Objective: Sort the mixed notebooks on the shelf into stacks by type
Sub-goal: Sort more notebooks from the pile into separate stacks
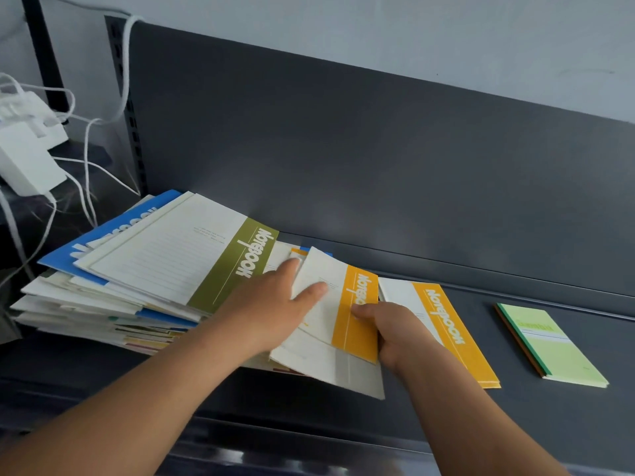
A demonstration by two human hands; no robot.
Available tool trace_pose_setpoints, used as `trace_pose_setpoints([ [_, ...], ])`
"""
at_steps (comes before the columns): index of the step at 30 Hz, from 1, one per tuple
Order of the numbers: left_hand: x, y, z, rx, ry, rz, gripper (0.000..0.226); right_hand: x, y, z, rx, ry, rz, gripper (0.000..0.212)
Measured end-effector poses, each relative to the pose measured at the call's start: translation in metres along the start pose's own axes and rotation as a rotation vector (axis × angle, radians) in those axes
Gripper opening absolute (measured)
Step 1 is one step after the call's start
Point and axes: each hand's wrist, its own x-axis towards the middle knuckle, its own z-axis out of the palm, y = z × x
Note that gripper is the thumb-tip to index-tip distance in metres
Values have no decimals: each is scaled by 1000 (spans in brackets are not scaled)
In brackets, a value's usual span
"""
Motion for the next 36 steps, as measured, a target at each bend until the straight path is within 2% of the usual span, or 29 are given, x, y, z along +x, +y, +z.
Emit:
trace_pose_setpoints([
  [4,3,0,-4,-80,135,-2,53,0,-4,-7,-30,-29,-54,13],
  [8,7,8,3,-108,204,15,52,-1,-15,-28,23,-31,-157,14],
  [12,21,25,15,-485,131,-99,47,-1,-23,-58,52,-34,-212,20],
  [15,32,40,30,-789,66,-254,14,-2,-27,-83,42,-34,-233,19],
  [17,37,52,41,-874,22,-308,8,-2,-27,-101,34,-30,-223,17],
  [20,42,75,61,-902,-27,-311,23,3,-28,-128,-5,-8,-216,15],
  [22,44,92,73,-892,-48,-271,14,8,-28,-145,-64,26,-227,14],
  [27,51,122,103,-799,9,-296,13,30,-31,-182,-365,173,-320,20],
  [30,59,124,126,-445,37,-248,12,46,-25,-192,-554,236,-362,20],
  [32,62,124,138,-184,48,-232,21,54,-15,-196,-690,242,-381,29],
  [36,61,127,149,24,124,-176,42,59,-3,-199,-801,268,-457,48],
])
